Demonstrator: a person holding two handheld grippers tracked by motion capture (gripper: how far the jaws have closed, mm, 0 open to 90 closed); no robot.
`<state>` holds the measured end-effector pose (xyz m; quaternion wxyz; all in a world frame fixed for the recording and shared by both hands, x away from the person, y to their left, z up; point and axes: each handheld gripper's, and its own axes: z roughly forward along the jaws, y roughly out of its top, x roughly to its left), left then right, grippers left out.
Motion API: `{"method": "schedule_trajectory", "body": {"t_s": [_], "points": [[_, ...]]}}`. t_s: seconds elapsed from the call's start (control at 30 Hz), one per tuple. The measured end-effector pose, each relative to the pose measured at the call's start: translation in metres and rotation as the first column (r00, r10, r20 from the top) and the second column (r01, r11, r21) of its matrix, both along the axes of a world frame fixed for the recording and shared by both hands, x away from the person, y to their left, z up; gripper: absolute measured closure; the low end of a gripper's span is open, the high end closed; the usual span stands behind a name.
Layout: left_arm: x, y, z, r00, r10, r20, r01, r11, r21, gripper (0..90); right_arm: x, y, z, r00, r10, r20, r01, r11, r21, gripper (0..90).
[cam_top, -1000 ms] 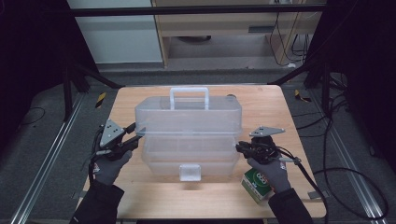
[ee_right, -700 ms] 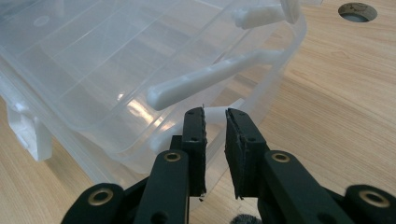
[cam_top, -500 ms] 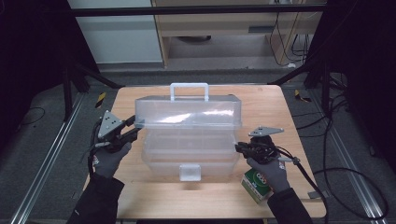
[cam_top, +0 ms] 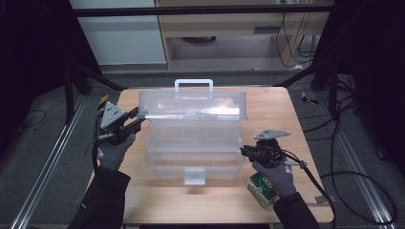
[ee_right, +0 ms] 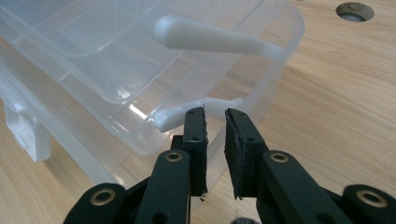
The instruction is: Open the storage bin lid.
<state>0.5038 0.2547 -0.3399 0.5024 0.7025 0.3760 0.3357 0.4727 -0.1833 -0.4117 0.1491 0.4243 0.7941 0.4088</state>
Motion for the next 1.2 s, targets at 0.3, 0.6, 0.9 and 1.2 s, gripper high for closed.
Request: {"method": "schedule_trajectory", "body": {"t_s": [0.3,0.6,0.9,1.2], "points": [[0.011,-0.002,0.007,0.9996,0.027,0.006,-0.027,0.9996,0.005,69.1,0.000,0.000,0.000,1.0000,-0.002,-0.001,0.002,1.0000,0.000,79.0],[0.024,-0.005,0.013,0.9982,0.060,0.003,-0.060,0.9977,0.033,73.8,0.000,0.000,0.000,1.0000,-0.001,-0.001,0.001,1.0000,-0.001,79.0],[0.034,-0.007,0.017,0.9973,0.073,-0.012,-0.073,0.9973,0.008,75.0,0.000,0.000,0.000,1.0000,-0.001,0.000,0.001,1.0000,-0.001,79.0],[0.043,-0.009,0.021,0.9959,0.089,-0.017,-0.089,0.9960,-0.002,75.7,0.000,0.000,0.000,1.0000,0.000,0.000,0.000,1.0000,0.000,78.9]]}}
